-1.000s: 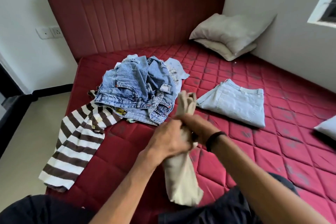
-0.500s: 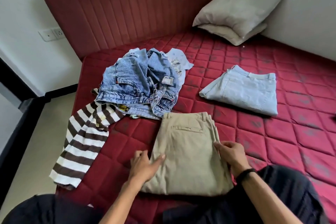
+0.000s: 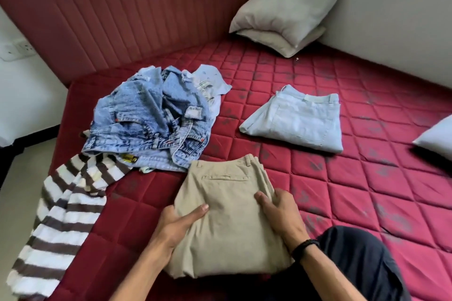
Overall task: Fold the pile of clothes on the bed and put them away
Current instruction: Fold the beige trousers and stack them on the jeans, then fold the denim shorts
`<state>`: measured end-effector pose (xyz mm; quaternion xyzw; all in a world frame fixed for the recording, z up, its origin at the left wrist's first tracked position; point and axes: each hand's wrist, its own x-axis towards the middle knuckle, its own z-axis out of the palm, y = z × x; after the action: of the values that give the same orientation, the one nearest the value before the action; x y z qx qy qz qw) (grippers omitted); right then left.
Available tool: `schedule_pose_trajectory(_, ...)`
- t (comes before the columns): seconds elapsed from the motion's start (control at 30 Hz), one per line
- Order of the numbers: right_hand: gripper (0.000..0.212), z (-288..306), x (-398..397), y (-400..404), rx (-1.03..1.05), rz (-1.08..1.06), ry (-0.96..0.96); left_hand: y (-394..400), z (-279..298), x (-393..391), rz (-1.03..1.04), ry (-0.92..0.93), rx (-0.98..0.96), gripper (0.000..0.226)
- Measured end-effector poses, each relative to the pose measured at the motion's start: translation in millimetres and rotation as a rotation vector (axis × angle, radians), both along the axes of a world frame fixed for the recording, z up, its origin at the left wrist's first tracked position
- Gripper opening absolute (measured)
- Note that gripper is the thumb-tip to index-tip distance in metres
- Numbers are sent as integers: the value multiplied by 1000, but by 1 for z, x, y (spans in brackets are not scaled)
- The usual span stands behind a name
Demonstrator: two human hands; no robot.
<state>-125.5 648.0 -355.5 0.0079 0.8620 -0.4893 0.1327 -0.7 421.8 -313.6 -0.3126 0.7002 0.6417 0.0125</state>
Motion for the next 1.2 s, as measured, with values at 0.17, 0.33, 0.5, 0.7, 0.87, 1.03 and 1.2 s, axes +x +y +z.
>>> schedule_pose_trajectory(0.17, 37, 61, -58, 40, -125, -106, 416, 23, 53, -80, -144, 333, -101, 36)
schedule_pose_trajectory(0.33, 36, 107, -172, 88, -66, -274, 551, 54, 84, -238, -247, 418, -303, 34)
schedule_pose_trajectory(0.5, 33, 96, -294, 114, -4, -412, 489, 75, 72, -385, -288, 348, -624, 59)
schedule_pose_trajectory(0.7, 36, -16, -337, 104, 86, -491, 245, 74, -45, -455, -293, 62, -672, 86)
schedule_pose_trajectory(0.87, 36, -34, -340, 105, 131, -509, 278, 79, -65, -447, -260, 16, -721, 93)
schedule_pose_trajectory(1.03, 43, -17, -316, 108, -37, -478, 203, 81, -72, -379, -65, 254, -934, 56)
schedule_pose_trajectory(1.2, 52, -30, -227, 106, -94, -463, 320, 68, -114, -261, -152, 147, -1156, 62)
